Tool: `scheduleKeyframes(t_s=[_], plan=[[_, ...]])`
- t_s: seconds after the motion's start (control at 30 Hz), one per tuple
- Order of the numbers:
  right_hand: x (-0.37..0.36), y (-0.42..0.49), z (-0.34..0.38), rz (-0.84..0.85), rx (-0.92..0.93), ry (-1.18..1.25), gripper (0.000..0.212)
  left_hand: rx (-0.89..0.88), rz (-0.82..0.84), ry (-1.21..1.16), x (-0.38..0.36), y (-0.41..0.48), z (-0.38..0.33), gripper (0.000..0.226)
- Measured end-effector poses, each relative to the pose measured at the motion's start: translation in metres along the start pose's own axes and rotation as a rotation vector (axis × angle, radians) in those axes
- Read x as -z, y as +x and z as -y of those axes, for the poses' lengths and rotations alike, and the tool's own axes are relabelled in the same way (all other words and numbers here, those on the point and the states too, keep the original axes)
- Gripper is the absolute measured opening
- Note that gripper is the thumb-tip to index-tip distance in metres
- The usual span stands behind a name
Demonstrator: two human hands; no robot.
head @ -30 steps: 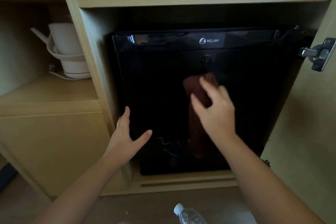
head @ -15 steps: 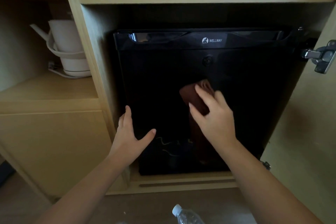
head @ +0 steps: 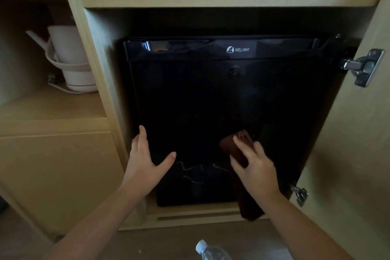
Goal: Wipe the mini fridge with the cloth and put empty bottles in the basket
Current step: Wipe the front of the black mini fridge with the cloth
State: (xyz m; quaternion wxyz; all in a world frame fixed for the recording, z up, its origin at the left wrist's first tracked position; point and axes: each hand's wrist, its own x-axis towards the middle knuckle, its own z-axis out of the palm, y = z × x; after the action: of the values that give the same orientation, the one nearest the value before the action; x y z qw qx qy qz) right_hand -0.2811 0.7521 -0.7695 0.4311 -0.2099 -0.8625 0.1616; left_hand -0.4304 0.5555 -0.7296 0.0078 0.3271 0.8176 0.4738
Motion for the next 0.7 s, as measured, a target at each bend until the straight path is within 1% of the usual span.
scheduleKeyframes(t_s=[0.07, 0.13, 0.2, 0.3, 0.33, 0.4, 0.47, 0.5, 0.6, 0.7], plan=[[-0.002, -0.016, -0.011, 0.084, -0.027, -0.025, 0.050, 0.001, -0.005, 0.004, 0.000, 0.000, 0.001, 0.102], [0.003, -0.014, -0.011, 0.078, -0.032, 0.003, 0.050, -0.005, -0.013, 0.009, 0.000, -0.002, 0.003, 0.100], [0.014, 0.007, 0.000, -0.053, -0.007, 0.087, 0.050, -0.045, -0.043, 0.042, 0.000, -0.007, 0.003, 0.097], [0.042, 0.058, 0.022, -0.335, -0.010, 0.162, 0.047, -0.192, -0.166, 0.188, -0.001, -0.013, -0.007, 0.093], [0.049, 0.073, 0.025, -0.394, -0.037, 0.170, 0.047, -0.241, -0.204, 0.229, -0.001, -0.013, -0.013, 0.091], [0.052, 0.084, 0.022, -0.428, -0.119, 0.210, 0.047, -0.323, -0.238, 0.299, -0.002, -0.011, -0.024, 0.086], [0.041, 0.067, 0.008, -0.385, -0.113, 0.246, 0.048, -0.411, -0.219, 0.400, -0.006, -0.009, -0.037, 0.081], [0.030, 0.050, -0.001, -0.329, -0.083, 0.244, 0.049, -0.455, -0.196, 0.454, -0.010, -0.007, -0.045, 0.078], [0.002, -0.005, -0.034, -0.108, -0.021, 0.101, 0.053, -0.580, -0.143, 0.584, -0.019, 0.001, -0.076, 0.072], [-0.003, -0.027, -0.050, 0.020, -0.043, 0.045, 0.054, -0.682, -0.163, 0.682, -0.025, 0.018, -0.117, 0.070]])
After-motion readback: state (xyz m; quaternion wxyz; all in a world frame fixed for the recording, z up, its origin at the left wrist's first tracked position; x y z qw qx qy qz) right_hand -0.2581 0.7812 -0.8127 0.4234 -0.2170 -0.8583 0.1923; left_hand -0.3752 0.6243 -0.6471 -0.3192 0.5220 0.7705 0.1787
